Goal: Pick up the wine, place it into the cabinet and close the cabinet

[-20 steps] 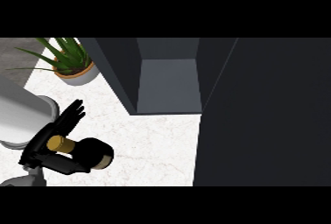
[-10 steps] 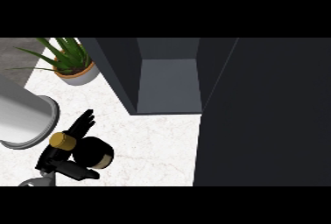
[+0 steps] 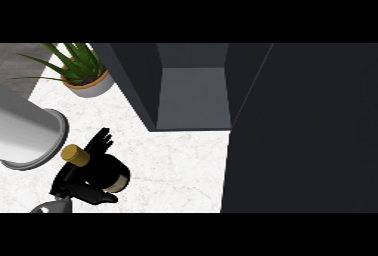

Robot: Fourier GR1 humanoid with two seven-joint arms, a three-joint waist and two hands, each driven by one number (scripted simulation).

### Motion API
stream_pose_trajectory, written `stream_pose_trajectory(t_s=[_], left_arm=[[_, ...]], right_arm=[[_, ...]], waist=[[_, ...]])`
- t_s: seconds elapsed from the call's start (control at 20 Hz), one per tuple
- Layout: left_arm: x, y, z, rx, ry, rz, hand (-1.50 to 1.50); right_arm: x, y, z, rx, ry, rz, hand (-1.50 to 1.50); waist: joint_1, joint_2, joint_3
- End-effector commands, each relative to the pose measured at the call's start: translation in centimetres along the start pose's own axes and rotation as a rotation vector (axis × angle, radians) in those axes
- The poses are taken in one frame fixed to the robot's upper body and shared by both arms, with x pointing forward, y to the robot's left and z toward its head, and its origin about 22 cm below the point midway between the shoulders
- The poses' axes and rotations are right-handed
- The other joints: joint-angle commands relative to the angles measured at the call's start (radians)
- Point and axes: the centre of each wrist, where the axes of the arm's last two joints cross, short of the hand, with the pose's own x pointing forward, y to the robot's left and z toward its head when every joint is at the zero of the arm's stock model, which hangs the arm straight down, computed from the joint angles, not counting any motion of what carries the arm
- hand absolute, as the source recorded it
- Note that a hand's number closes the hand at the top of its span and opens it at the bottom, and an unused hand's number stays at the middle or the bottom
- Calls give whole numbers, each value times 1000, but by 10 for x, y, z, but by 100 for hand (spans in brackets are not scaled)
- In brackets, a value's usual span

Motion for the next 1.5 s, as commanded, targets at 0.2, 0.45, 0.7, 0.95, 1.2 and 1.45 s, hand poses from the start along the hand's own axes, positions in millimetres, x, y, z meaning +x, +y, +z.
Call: stream_pose_trajectory(t_s=[0.2, 0.45, 0.7, 0.95, 1.2, 1.45], left_arm=[[-24, -7, 4, 43, -23, 151, -150], [-20, -9, -14, 28, -18, 203, -150], [-36, -28, -15, -2, -22, 215, -150], [-12, -24, -25, -1, -57, 232, 150], [-22, -44, -20, -10, -77, 155, 150], [-20, -41, -27, -18, -113, 135, 150]], right_arm=[[43, 2, 30, -5, -90, -24, -150], [46, -2, 41, 11, -69, -23, -150], [44, -2, 37, 14, -80, -24, -150], [53, 0, 42, 13, -80, -23, -150], [42, -4, 35, 6, -77, -9, -150], [44, -5, 32, 11, -96, -33, -150]], waist=[[7, 0, 0], [-1, 0, 1], [1, 1, 0], [3, -3, 0], [8, -1, 1], [6, 1, 0]])
